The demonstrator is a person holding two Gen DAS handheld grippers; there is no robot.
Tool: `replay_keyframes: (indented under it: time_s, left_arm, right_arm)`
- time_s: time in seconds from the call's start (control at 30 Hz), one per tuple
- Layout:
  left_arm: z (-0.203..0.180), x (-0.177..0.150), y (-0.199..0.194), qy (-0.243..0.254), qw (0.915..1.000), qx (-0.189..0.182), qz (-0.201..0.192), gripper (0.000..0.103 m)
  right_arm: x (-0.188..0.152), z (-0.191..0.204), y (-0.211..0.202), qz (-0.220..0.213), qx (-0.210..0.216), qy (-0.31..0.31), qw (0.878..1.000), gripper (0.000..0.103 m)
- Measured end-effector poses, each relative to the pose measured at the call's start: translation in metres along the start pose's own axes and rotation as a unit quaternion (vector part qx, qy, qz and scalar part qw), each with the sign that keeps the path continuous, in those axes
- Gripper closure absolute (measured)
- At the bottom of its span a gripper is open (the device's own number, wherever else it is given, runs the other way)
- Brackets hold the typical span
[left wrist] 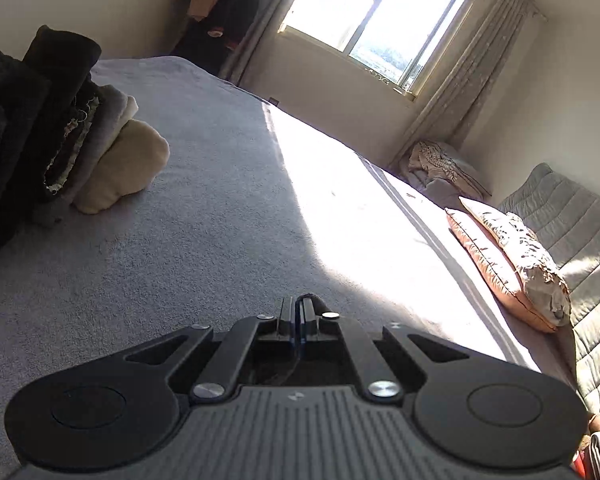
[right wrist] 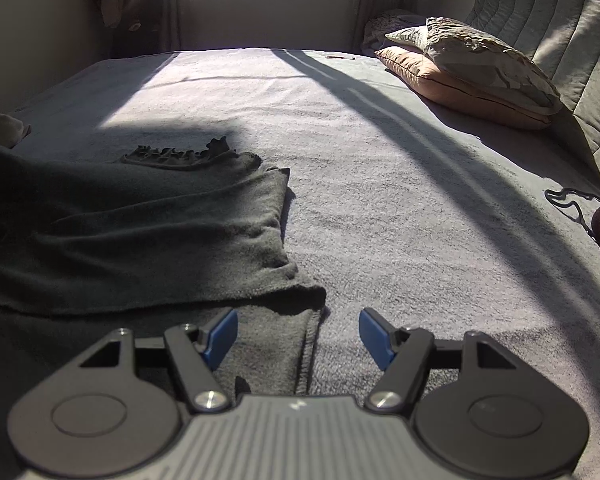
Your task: Fold clothes
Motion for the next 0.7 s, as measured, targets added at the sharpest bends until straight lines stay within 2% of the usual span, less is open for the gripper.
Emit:
replay_keyframes:
  time_s: [0.2, 0.27, 0.3, 0.33, 0.37, 0.4, 0.47, 0.57, 0.7]
  left_arm:
    - [0.041, -0.005, 0.006, -0.082, 0.9948, 0.058, -0.015, 0.100]
    - [0.046, -0.006, 0.003, -0.093, 0.9943, 0.049, -0.013, 0.094]
    - [0.042, -0.007, -0.001, -0.078, 0.9962, 0.039, -0.003, 0.085]
    - [0.034, -0.010, -0.004, -0.044, 0.9983, 0.037, 0.013, 0.080]
    - [0.027, -0.014, -0.008, -0.010, 0.9990, 0.034, 0.028, 0.068]
    - [0.021, -0.017, -0.011, 0.023, 0.9983, 0.033, 0.043, 0.062]
    - [0.016, -0.029, -0.014, 0.087, 0.9926, 0.043, 0.073, 0.061]
    - [0.024, -0.051, -0.011, 0.151, 0.9758, 0.075, 0.140, 0.061]
    - [0.054, -0.077, 0.004, 0.164, 0.9551, 0.107, 0.223, 0.060]
  right_arm:
    - [0.001, 0.007, -0.001, -0.006, 0.000, -0.012, 1.000, 0.034]
    - [0.001, 0.006, -0.002, -0.008, -0.001, -0.013, 1.000, 0.033]
    - [0.001, 0.006, -0.002, -0.009, -0.001, -0.014, 1.000, 0.033]
    - [0.001, 0.005, -0.002, -0.009, -0.002, -0.013, 1.000, 0.033]
    - [0.001, 0.004, -0.002, -0.010, -0.002, -0.012, 1.000, 0.033]
    - [0.002, 0.003, -0.002, -0.010, -0.003, -0.011, 1.000, 0.032]
    - [0.002, 0.001, -0.003, -0.011, -0.003, -0.011, 1.000, 0.032]
    - [0.001, 0.000, -0.004, -0.012, -0.005, -0.013, 1.000, 0.032]
    - [0.000, 0.004, -0.005, -0.013, -0.005, -0.020, 1.000, 0.031]
Point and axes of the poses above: each gripper's, at about its wrist camera, not at the fingertips, and y roughly the way its jaws point, z to its left, x to its top, the point moved 7 cm from there along y, roughly the way its jaws point, and after that the axes turned 11 degrees about -x, right-handed, at the moved point
